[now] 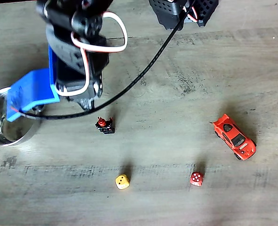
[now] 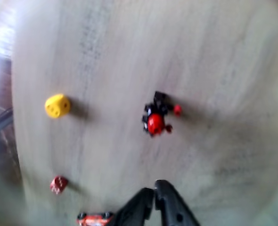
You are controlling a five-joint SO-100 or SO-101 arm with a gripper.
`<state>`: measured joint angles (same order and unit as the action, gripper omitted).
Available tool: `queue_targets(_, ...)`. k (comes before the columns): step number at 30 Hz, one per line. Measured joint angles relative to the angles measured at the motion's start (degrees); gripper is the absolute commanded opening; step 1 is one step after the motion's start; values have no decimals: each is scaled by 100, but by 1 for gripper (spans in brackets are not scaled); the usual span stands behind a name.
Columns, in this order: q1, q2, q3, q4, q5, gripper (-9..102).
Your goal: Pick up the lego figure and place in bowl
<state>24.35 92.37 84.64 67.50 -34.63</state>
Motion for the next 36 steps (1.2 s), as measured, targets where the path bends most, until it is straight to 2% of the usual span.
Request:
queue_targets(16, 246, -571, -9, -563, 0, 1)
queue_targets(19, 246, -571, -9, -563, 0, 6)
queue_targets(26, 246, -571, -9, -571, 0, 27)
queue_targets(36, 246, -694, -9, -571, 0, 29)
